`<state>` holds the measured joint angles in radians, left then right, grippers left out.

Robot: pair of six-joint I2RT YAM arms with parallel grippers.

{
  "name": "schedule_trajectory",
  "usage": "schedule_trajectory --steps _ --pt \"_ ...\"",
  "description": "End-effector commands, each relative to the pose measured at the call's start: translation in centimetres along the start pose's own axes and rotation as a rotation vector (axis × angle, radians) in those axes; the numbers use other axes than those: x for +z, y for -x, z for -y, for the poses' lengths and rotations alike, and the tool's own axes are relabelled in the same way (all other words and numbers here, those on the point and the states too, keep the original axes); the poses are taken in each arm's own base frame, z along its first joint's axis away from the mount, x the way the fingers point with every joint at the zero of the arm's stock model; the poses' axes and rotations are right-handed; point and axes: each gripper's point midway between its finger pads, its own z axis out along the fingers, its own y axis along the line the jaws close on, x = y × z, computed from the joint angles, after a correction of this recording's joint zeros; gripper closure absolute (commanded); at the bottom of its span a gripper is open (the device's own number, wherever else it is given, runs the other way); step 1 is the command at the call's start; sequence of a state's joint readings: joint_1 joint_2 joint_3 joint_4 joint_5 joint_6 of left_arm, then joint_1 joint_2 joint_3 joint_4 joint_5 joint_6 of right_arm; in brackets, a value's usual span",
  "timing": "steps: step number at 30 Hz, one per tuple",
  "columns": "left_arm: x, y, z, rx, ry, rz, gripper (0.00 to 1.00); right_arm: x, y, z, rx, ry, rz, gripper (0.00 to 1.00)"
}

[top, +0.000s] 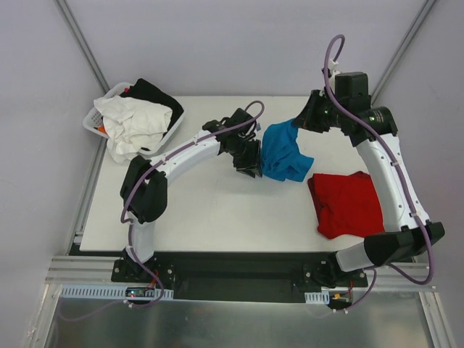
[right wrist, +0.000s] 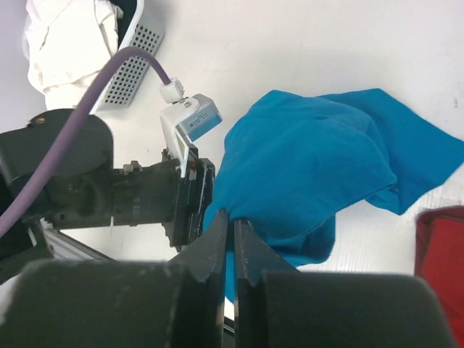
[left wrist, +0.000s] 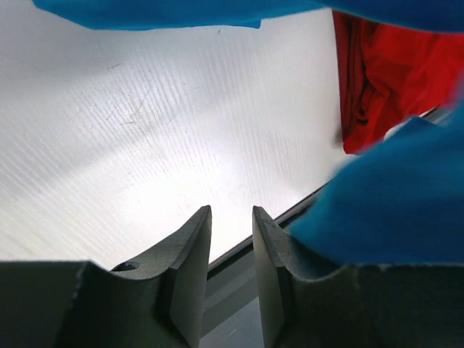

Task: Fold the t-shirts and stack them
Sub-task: Flatten the tshirt out

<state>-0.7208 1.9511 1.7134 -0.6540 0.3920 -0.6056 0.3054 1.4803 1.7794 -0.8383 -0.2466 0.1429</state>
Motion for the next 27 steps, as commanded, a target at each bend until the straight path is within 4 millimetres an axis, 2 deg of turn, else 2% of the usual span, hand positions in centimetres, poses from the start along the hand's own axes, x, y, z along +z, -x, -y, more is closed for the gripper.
schedule_trajectory --steps 1,3,5,6,7,9,10,13,16,18,21,22,24,27 --pt "1.0 -0.1 0.0 -0.061 0.018 -0.008 0.71 -2.8 0.5 0.1 0.011 -0.005 0.072 0.99" --pt "1.4 0.0 -0.9 -0.082 0.056 0.004 0.71 -3.2 0.1 0.3 0.016 -0.010 0.073 0.99" --pt "1.4 0.3 -1.1 -0.096 0.068 0.016 0.67 -3.3 -0.2 0.5 0.013 -0.009 0.067 0.99" --pt "1.1 0.7 -0.7 -0.096 0.062 0.030 0.56 -3.5 -0.3 0.6 0.012 -0.010 0.063 0.99" --pt "0.8 1.1 -0.3 -0.095 0.055 0.043 0.38 -3.5 -0.5 0.7 0.010 -0.012 0.057 0.99" --pt "-0.4 2.5 0.8 -0.082 0.045 0.106 0.26 -3.5 -0.9 1.1 0.006 -0.022 0.044 0.99" --pt "-1.8 3.2 1.6 -0.077 0.039 0.152 0.16 -3.4 -1.0 1.3 0.005 -0.023 0.042 0.99" --pt "-5.1 5.6 2.8 -0.070 0.049 0.293 0.07 -3.0 -1.5 1.9 0.018 -0.028 0.027 0.99" --pt "-6.8 6.6 3.8 -0.116 0.035 0.357 0.06 -2.1 -2.1 2.2 0.028 -0.024 0.007 0.99" --pt "-7.1 7.1 4.6 -0.138 -0.005 0.381 0.09 -1.5 -2.2 2.2 0.035 -0.013 -0.001 0.99" --pt "-7.2 8.0 7.5 -0.152 -0.164 0.402 0.12 -0.6 -2.2 2.0 0.058 0.010 -0.011 0.99" --pt "-6.7 7.3 8.7 -0.169 -0.236 0.348 0.13 -0.6 -2.0 1.8 0.065 0.017 -0.006 0.99" --pt "-5.7 7.0 9.8 -0.180 -0.298 0.300 0.14 -0.7 -1.4 1.5 0.063 0.024 0.005 0.99" --pt "-3.1 5.7 8.0 -0.223 -0.262 0.226 0.14 -1.6 0.0 0.9 0.041 0.023 0.038 0.99"
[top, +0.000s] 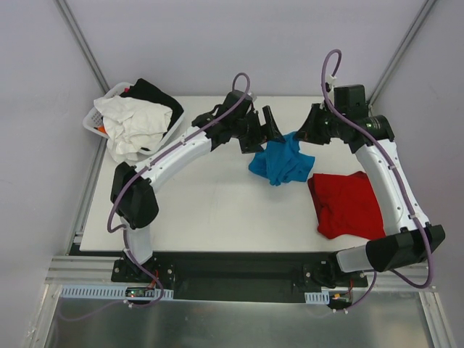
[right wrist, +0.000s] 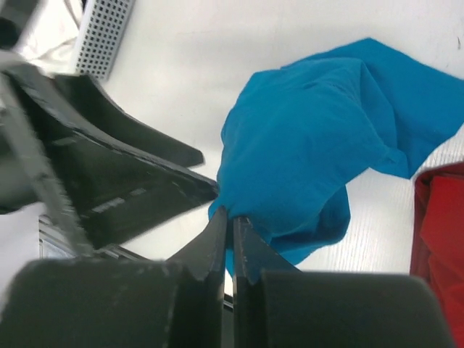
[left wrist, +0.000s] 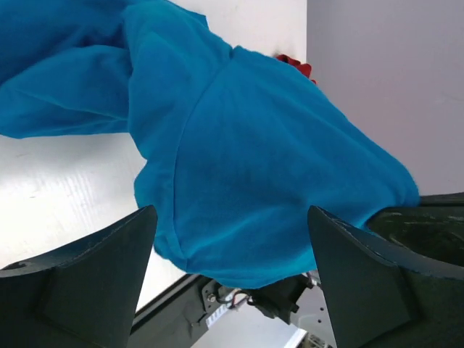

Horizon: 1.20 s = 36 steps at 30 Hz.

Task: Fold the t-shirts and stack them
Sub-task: Flatten the tshirt out

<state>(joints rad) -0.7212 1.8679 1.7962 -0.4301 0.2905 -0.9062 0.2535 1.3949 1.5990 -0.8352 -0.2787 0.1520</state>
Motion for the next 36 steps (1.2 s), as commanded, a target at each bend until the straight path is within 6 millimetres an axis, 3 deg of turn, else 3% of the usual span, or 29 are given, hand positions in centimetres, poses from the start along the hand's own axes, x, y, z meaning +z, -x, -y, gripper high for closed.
schedule_trajectory --steps 1,4,12,19,23,29,33,35,36 --pt "2.1 -2.8 -0.8 -0.075 -0.038 -0.110 0.14 -2.1 3.7 -2.4 -0.030 0.066 0.114 0.99" --pt "3.2 -3.9 -2.6 -0.065 -0.011 -0.155 0.13 -3.9 4.7 -3.3 -0.046 0.078 0.154 0.99" --pt "6.4 -5.4 -4.1 -0.095 -0.008 -0.263 0.12 -8.8 6.2 -4.5 -0.046 0.092 0.259 0.99" --pt "8.6 -4.9 -5.7 -0.087 0.034 -0.252 0.12 -12.1 6.5 -4.6 -0.041 0.079 0.323 0.99" --pt "8.3 -3.3 -8.0 -0.022 0.166 -0.163 0.12 -13.4 6.2 -4.5 -0.032 0.075 0.340 0.99" --pt "5.9 -0.7 -11.5 0.107 0.368 -0.028 0.11 -14.8 5.4 -4.7 -0.004 0.083 0.355 0.99" --pt "6.0 -0.7 -12.1 0.122 0.381 -0.030 0.10 -15.4 4.6 -4.8 0.017 0.095 0.353 0.99" --pt "6.7 -0.8 -11.2 0.119 0.333 -0.048 0.10 -16.1 4.1 -4.8 0.016 0.095 0.363 0.99" --pt "7.7 -1.8 -10.6 0.106 0.276 -0.104 0.10 -16.1 3.9 -4.7 0.016 0.090 0.361 0.99"
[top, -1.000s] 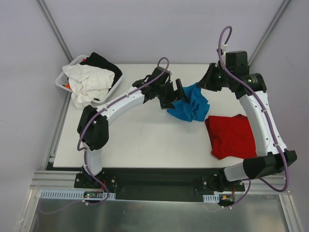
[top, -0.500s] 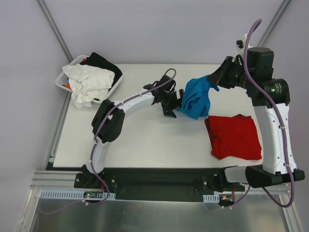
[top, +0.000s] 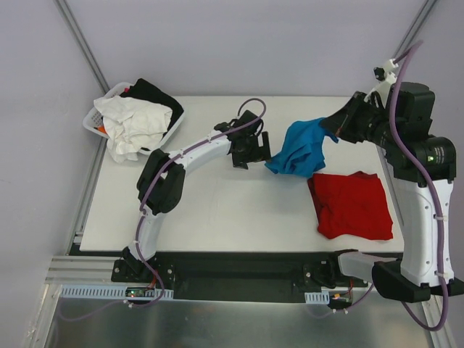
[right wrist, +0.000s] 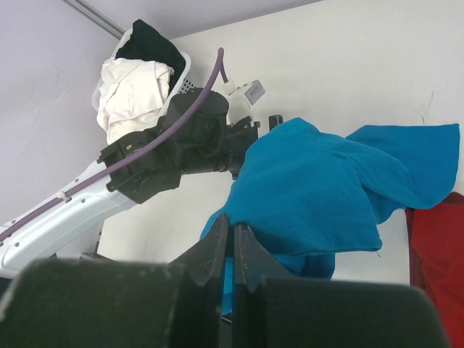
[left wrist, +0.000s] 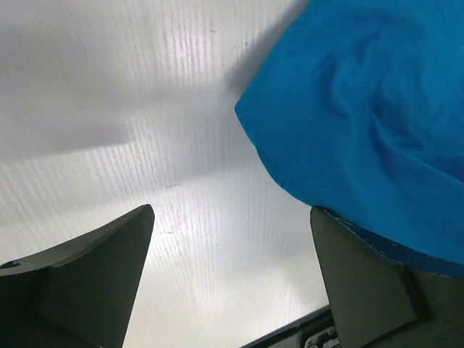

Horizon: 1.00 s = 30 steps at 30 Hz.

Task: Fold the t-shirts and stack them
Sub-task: Flatten the tshirt out

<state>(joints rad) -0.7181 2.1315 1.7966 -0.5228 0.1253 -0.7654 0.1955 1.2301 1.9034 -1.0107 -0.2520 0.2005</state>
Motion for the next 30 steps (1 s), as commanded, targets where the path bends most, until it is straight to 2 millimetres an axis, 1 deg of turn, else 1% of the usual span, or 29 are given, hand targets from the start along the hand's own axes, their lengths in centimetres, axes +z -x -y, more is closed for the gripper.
schedule_trajectory --steps 1,3,5,7,8,9,10,11,12,13,14,15,16,18,19,20,21,23,24,25,26,27,28,29,30 --pt "-1.8 1.2 3.6 0.045 -0.138 0.002 0.10 -2.8 0.2 -0.7 0.008 0.020 0.064 0.99" --pt "-1.2 1.3 5.2 0.026 -0.196 -0.005 0.10 -3.3 -0.2 -0.3 0.004 0.000 0.063 0.99" --pt "-1.5 1.6 6.7 0.008 -0.257 -0.007 0.10 -3.8 -0.5 0.0 -0.004 -0.015 0.062 0.99" --pt "-1.9 2.4 8.0 -0.042 -0.306 0.007 0.09 -4.2 -0.6 0.1 -0.011 -0.022 0.066 0.99" --pt "-2.1 2.8 8.3 -0.064 -0.324 0.013 0.09 -4.4 -0.8 0.3 -0.010 -0.028 0.061 0.99" --pt "-2.9 3.9 9.8 -0.104 -0.390 0.045 0.09 -4.4 -1.0 0.3 -0.013 -0.029 0.058 0.99" --pt "-2.8 3.9 10.1 -0.130 -0.421 0.033 0.08 -4.5 -1.0 0.5 -0.012 -0.036 0.061 0.99" --pt "-3.3 3.8 10.9 -0.154 -0.472 0.004 0.08 -4.5 -1.2 0.6 -0.013 -0.039 0.058 0.99" --pt "-3.3 3.9 11.7 -0.222 -0.511 -0.027 0.08 -4.6 -1.2 0.6 -0.015 -0.038 0.059 0.99" --pt "-3.5 4.2 12.8 -0.240 -0.585 -0.028 0.08 -4.5 -1.3 0.6 -0.014 -0.039 0.056 0.99" --pt "-4.0 3.9 13.8 -0.254 -0.656 -0.072 0.09 -4.5 -1.2 0.7 -0.016 -0.040 0.057 0.99" --pt "-3.9 3.7 14.4 -0.338 -0.690 -0.113 0.09 -4.4 -1.2 0.6 -0.015 -0.038 0.054 0.99" --pt "-3.9 3.7 14.9 -0.351 -0.746 -0.116 0.09 -4.3 -1.2 0.6 -0.017 -0.035 0.053 0.99" --pt "-4.2 2.8 15.2 -0.416 -0.772 -0.176 0.08 -4.0 -1.1 0.6 -0.023 -0.034 0.050 0.99" --pt "-3.9 2.0 14.5 -0.438 -0.758 -0.206 0.08 -4.0 -1.1 0.6 -0.024 -0.033 0.048 0.99" --pt "-4.1 1.6 14.3 -0.451 -0.753 -0.228 0.08 -3.9 -1.0 0.6 -0.027 -0.032 0.049 0.99" --pt "-5.0 0.6 14.4 -0.445 -0.758 -0.275 0.08 -3.7 -1.0 0.7 -0.032 -0.036 0.042 0.99" --pt "-5.0 -1.3 12.9 -0.458 -0.695 -0.352 0.08 -3.5 -1.0 0.8 -0.035 -0.040 0.038 0.99" --pt "-6.4 -2.3 12.8 -0.410 -0.708 -0.397 0.08 -3.5 -1.0 0.8 -0.044 -0.039 0.039 0.99" --pt "-6.7 -3.1 12.0 -0.396 -0.686 -0.422 0.08 -3.2 -1.0 0.9 -0.046 -0.043 0.032 0.99" --pt "-7.9 -4.0 11.1 -0.347 -0.659 -0.435 0.08 -3.1 -1.0 1.0 -0.048 -0.045 0.030 0.99" --pt "-8.4 -4.6 10.3 -0.326 -0.633 -0.441 0.08 -3.0 -1.0 1.0 -0.051 -0.046 0.028 0.99" --pt "-8.6 -5.1 8.9 -0.325 -0.594 -0.450 0.07 -2.9 -0.8 1.0 -0.057 -0.045 0.031 0.99" --pt "-9.1 -5.4 8.0 -0.315 -0.574 -0.455 0.07 -2.7 -0.7 1.0 -0.060 -0.048 0.029 0.99" --pt "-10.4 -5.9 7.2 -0.292 -0.565 -0.458 0.07 -2.5 -0.5 1.0 -0.063 -0.048 0.029 0.99"
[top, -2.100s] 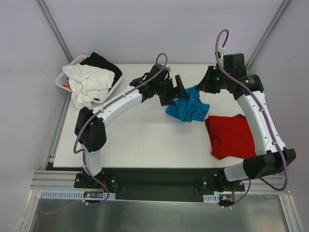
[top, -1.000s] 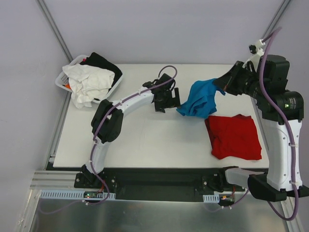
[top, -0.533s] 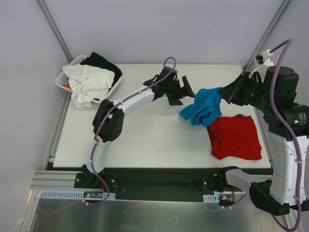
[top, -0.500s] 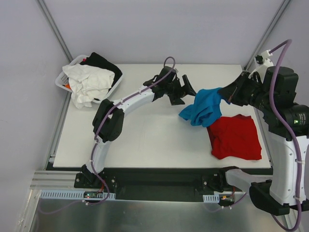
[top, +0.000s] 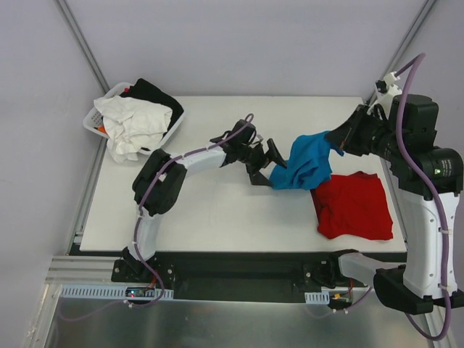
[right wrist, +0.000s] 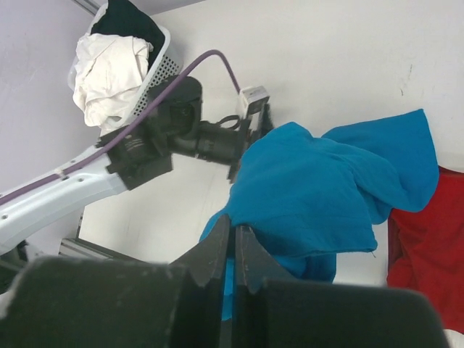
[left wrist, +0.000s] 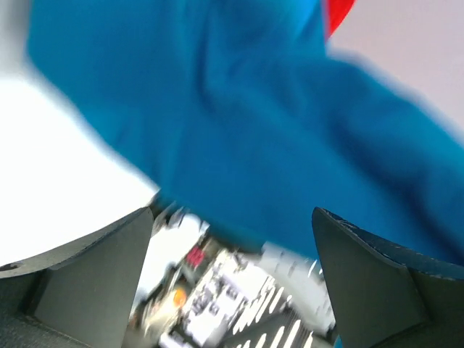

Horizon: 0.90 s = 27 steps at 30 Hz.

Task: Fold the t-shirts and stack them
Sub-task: Flatten the tshirt out

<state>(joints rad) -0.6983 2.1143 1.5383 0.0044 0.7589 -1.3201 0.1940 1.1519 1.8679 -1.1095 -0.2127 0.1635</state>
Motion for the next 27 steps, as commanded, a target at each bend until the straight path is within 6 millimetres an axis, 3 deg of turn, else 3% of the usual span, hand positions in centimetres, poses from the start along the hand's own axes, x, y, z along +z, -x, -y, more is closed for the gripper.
schedule_trajectory --steps 1,2,3,5,8,12,14,16,21,24,27 --pt "-7.2 -5.0 0.4 0.086 0.026 -0.095 0.07 0.0 2.0 -0.4 -0.046 0.009 0.063 0.99" --pt "-8.7 -5.0 0.5 0.094 0.016 -0.080 0.07 0.4 2.4 -0.4 -0.048 0.006 0.061 0.99" --pt "-9.3 -5.5 -0.8 0.063 0.040 -0.093 0.07 0.4 2.5 -0.5 -0.052 0.007 0.063 0.99" --pt "-11.3 -5.9 -0.7 0.090 0.036 -0.082 0.07 1.0 3.1 -0.7 -0.059 0.012 0.060 0.99" --pt "-12.3 -7.2 -1.3 0.066 0.053 -0.115 0.06 1.5 3.7 -1.0 -0.052 0.022 0.059 0.99" --pt "-10.9 -8.3 -0.8 0.061 0.064 -0.162 0.06 3.0 3.8 -1.2 -0.021 0.042 0.048 0.99" --pt "-9.6 -7.8 -0.7 0.034 0.077 -0.176 0.05 3.2 4.0 -1.6 -0.016 0.061 0.055 0.99" --pt "-9.0 -7.5 1.0 0.047 0.054 -0.190 0.04 3.3 4.5 -2.0 -0.017 0.078 0.065 0.99" --pt "-6.5 -5.0 1.7 0.032 0.071 -0.162 0.04 2.1 5.9 -2.9 -0.035 0.098 0.114 0.99" --pt "-5.2 -2.8 0.6 0.050 0.114 -0.083 0.05 1.0 6.5 -3.5 -0.031 0.109 0.138 0.99" --pt "-3.8 -1.8 -0.3 -0.009 0.136 -0.094 0.05 0.0 6.8 -3.6 -0.026 0.109 0.163 0.99"
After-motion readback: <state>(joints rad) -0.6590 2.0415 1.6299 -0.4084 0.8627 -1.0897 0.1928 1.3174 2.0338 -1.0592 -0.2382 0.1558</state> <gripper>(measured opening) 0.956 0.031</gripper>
